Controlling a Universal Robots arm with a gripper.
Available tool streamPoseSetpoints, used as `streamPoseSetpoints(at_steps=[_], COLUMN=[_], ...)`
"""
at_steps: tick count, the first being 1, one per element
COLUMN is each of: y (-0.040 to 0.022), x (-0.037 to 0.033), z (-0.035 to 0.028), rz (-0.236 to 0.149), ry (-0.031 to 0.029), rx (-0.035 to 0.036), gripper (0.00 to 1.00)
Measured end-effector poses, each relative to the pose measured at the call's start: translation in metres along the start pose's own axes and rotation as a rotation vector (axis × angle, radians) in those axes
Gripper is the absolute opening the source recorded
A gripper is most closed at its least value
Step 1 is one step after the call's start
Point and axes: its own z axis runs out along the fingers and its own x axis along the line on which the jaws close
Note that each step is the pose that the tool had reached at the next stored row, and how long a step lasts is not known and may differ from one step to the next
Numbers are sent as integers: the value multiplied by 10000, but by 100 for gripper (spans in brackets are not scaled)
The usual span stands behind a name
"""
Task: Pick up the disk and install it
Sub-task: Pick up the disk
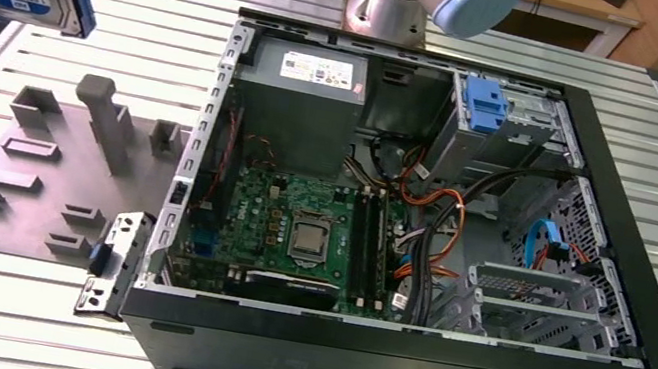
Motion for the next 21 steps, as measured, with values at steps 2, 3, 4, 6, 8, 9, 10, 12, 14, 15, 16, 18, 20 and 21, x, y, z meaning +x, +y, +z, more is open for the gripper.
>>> streamPoseSetpoints(at_steps=[2,3,4,6,8,9,10,12,14,15,16,18,20,21], y=[2,2,3,3,3,4,3,4,4,3,-3,-21,-59,-85], x=[0,0,0,-1,-1,-1,-1,-1,-1,-1,-1,-1,-3,-4], z=[-62,-92,-116,-149,-170,-173,-173,-175,-176,-177,-178,-178,-179,-179], rz=[0,0,0,0,0,0,0,0,0,-1,-1,-1,0,0], ry=[0,0,0,0,1,0,-1,0,0,0,2,1,1,0], rx=[-1,0,0,0,-1,0,1,0,0,0,-2,-1,-2,-1], gripper=[35,35,35,35,35,35,35,35,35,35,35,35,35,35])
